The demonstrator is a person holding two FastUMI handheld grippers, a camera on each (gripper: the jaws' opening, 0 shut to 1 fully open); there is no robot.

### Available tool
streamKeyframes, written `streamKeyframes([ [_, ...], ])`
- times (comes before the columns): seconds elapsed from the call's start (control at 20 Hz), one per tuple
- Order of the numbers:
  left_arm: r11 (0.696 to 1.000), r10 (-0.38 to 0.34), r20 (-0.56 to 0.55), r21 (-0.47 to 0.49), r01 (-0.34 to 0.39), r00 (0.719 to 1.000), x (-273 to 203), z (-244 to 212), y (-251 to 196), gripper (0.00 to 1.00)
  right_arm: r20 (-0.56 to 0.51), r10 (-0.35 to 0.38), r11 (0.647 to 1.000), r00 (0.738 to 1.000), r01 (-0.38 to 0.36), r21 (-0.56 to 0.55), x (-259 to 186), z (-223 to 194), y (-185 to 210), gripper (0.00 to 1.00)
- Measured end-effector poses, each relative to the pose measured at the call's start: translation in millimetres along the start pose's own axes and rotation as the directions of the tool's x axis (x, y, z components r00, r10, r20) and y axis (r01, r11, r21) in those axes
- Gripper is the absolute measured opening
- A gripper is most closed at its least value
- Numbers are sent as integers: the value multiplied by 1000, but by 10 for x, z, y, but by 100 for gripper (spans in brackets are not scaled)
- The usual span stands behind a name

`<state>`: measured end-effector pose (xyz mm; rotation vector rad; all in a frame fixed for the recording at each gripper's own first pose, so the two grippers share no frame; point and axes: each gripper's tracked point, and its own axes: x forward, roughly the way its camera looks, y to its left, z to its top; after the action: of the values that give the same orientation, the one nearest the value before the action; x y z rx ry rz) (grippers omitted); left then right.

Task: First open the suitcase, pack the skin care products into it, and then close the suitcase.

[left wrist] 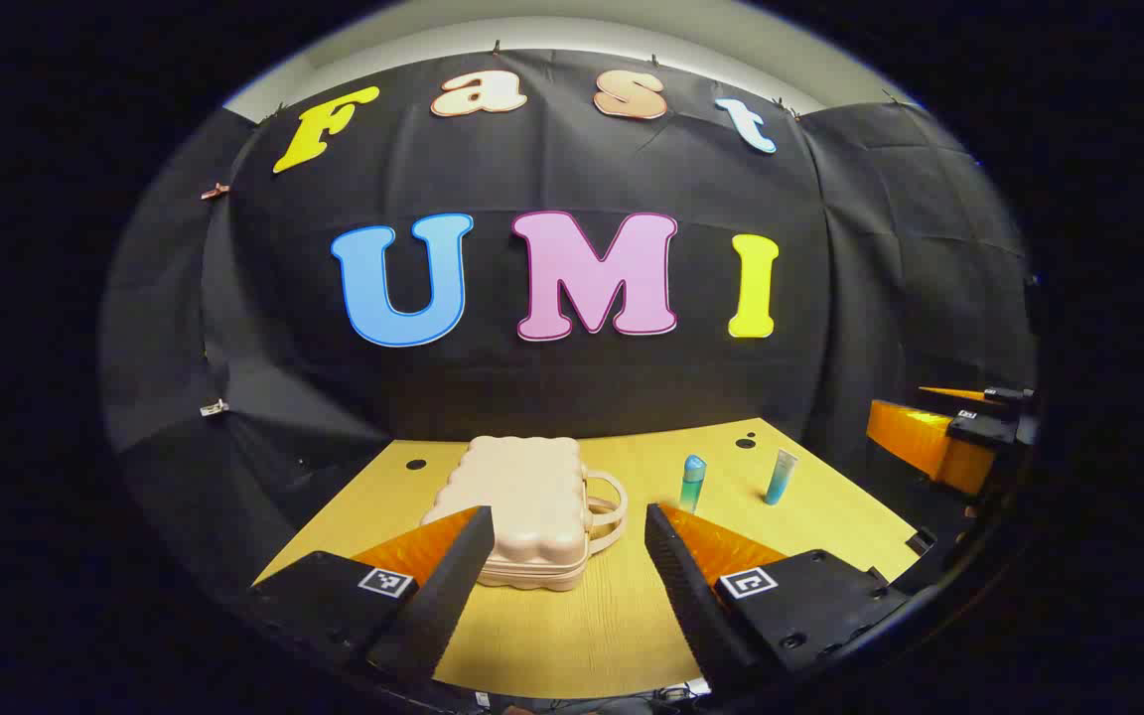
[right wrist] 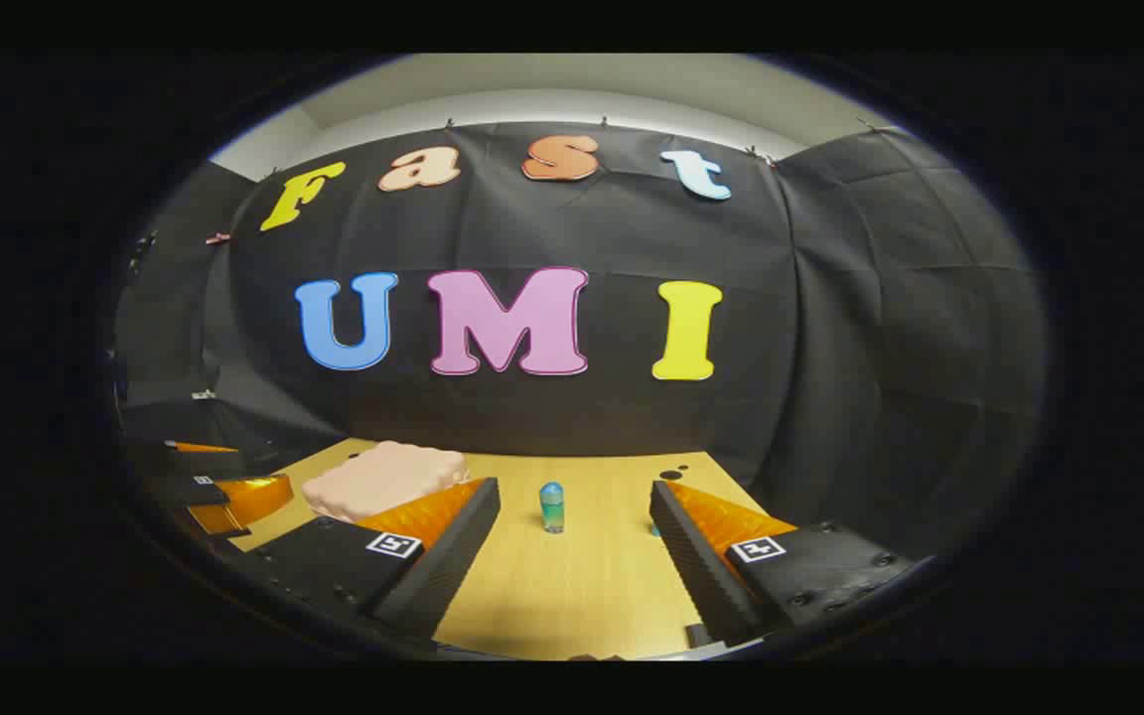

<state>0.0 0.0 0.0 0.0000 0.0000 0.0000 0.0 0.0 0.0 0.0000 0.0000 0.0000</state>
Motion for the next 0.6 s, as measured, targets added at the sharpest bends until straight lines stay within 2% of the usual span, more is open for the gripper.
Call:
streamKeyframes([
  [0.05,1000,2,-2,-1,-2,1000,34,-2,1,96,1,-1,1000,1000,1,-1,26,2,-13,96],
  [0.3,1000,2,-11,-19,-2,1000,138,-16,-42,96,-16,5,1000,1000,-5,-3,149,-66,-75,97],
  [0.35,1000,-2,-16,-22,1,1000,173,-37,-60,96,-16,4,1000,1000,-4,-4,178,-60,-92,94],
  [0.4,1000,-6,-22,-21,5,1000,200,-49,-86,96,-16,3,1000,1000,-3,-6,200,-52,-101,96],
  [0.6,1000,-16,-16,-2,16,1000,313,-9,-150,96,-21,0,1000,1000,0,-1,294,-66,-134,96],
])
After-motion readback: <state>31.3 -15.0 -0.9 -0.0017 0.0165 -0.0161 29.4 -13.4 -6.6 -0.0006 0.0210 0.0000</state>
